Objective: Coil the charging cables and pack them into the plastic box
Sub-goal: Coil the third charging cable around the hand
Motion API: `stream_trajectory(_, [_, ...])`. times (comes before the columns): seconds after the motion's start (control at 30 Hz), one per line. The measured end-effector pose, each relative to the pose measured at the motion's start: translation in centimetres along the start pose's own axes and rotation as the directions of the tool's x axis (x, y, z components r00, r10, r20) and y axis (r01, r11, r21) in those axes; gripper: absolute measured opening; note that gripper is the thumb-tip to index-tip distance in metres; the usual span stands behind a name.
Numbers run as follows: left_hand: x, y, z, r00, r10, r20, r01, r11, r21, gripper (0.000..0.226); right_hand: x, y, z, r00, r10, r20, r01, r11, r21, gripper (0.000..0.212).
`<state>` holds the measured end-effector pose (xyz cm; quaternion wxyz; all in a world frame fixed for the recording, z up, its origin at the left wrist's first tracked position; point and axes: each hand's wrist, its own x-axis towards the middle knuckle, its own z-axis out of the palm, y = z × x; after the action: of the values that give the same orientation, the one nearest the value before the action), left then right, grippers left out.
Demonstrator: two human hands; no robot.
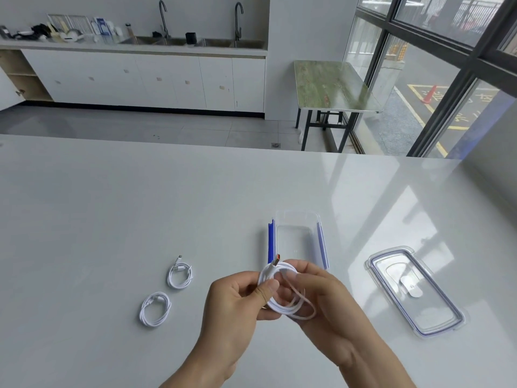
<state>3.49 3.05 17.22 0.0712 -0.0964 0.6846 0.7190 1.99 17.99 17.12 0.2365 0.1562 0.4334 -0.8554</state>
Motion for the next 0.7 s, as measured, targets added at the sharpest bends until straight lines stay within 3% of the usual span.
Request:
stream_trajectory(0.07, [0.1, 0.0, -0.2, 1.000, -0.010, -0.007, 0.010, 1.000, -0.020, 0.016, -0.1, -0.2, -0.2, 0.999, 0.044, -0.003, -0.042, 0.971, 0.234, 0.023])
stream_trajectory(0.13, [0.3, 0.0, -0.4, 1.000, -0.025, -0.015, 0.024, 0.999, -0.047, 0.017, -0.1, -0.2, -0.4, 0.999, 0.025, -0.044, -0.008, 0.936, 0.352, 0.020])
stream_trajectory(0.27, [0.5, -0.1, -0.6, 0.997, -0.081, 0.008, 0.082, 0.989, -0.127, 0.019, 0.4, -0.2, -1.1, 0.953, -0.154, -0.260, 0.218, 0.946, 0.239, 0.028])
stream_trajectory(0.43, [0.3, -0.2, -0.7, 0.994, -0.104, 0.044, 0.111, 0.973, -0.200, 0.020, 0.4, -0.6, -2.6, 0.829, -0.301, -0.471, 0.399, 0.909, 0.123, 0.007])
stream_trajectory(0.57, [0.3, -0.2, -0.5, 0.987, -0.152, 0.056, 0.162, 0.944, -0.288, 0.019, 0.0, -0.3, -2.9, 0.781, -0.341, -0.523, 0.450, 0.888, 0.092, 0.003])
stream_trajectory(0.7, [0.4, -0.5, -0.7, 0.985, -0.169, 0.019, 0.168, 0.949, -0.268, 0.021, -0.3, -0.2, -3.0, 0.757, -0.457, -0.466, 0.494, 0.868, -0.050, 0.008])
